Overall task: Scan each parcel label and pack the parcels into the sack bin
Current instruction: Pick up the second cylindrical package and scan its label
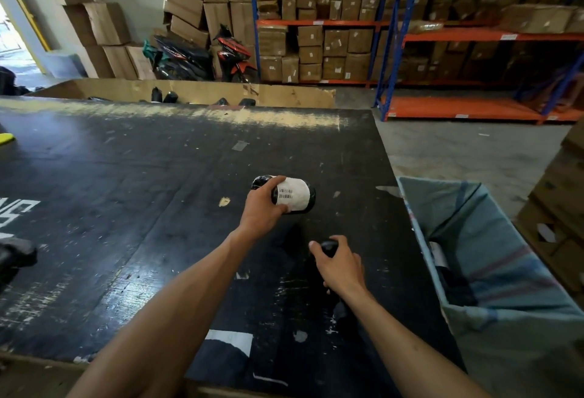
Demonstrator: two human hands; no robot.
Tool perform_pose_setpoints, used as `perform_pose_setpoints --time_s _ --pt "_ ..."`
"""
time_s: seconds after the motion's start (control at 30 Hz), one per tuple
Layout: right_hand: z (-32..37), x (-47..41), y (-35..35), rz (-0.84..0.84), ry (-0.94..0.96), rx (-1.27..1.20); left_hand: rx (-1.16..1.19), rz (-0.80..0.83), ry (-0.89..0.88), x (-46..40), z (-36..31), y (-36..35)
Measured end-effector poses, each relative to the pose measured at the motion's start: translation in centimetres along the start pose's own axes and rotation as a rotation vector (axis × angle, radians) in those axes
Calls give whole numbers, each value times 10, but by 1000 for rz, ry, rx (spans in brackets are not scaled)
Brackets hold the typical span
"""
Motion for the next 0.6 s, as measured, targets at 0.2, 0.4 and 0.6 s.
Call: perform_pose_setpoints --time_s 0.2,0.4,0.6 --pt "3 -3 9 42 -24 247 65 10 -7 -5 -15 -12" --pt "31 -29 71 -72 28 -177 200 12 -21 -18 -54 -31" --pt "32 -67 109 -14 -238 -875 344 49 -110 -16 -136 -87"
Point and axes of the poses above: each hand's wrist, its own x-axis away from the middle knuckle, its own y-axis out of the back of the hand, z = x × y, the point moved 8 cm from there along -x, towards the middle knuckle, and after that the axes turned 12 degrees about -x, right-handed, at the moved point
